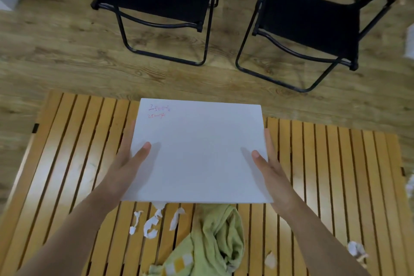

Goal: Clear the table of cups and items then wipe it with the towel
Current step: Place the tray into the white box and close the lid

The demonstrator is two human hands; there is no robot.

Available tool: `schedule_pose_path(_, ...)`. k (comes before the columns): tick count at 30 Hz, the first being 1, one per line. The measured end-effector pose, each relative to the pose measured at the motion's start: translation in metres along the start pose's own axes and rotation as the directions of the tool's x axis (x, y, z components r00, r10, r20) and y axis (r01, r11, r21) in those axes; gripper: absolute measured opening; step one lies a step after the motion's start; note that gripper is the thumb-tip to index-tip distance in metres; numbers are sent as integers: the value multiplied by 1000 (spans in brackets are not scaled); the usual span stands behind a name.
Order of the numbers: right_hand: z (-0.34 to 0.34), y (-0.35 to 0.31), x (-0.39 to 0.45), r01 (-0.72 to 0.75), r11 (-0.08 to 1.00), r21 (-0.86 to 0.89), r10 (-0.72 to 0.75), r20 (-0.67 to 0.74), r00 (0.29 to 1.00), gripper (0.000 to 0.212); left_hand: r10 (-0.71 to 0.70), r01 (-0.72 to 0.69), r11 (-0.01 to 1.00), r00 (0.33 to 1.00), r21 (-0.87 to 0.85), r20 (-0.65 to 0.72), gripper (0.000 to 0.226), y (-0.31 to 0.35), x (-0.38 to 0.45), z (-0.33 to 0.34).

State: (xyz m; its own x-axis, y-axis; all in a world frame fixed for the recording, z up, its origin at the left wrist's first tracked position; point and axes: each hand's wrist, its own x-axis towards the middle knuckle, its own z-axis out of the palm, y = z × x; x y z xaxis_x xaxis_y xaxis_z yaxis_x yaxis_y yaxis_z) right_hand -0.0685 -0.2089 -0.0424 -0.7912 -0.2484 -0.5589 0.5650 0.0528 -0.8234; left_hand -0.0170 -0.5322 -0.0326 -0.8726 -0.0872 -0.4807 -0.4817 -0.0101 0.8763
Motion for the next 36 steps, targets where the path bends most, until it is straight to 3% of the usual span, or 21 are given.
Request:
schedule_pose_path(6,2,9,-9,14,999,-33,-14,6,1000,77,110,-108,994,993,-29,47,62,-11,-12,-1)
schedule_pose_path(14,-1,4,-5,81,994,-75,-80,18,997,56,131,-128,990,991,-59,42,60,2,-5,4)
schedule_pose_path(23,-6,1,-16,71,994,-79,-70,9,997,57,92,-92,995,996,-39,-6,70,6,-12,1)
schedule_pose_path(36,2,35,-6,33,994,-102,-38,-53,998,58,174,-174,984,985,40,-7,53,-30,-5,7)
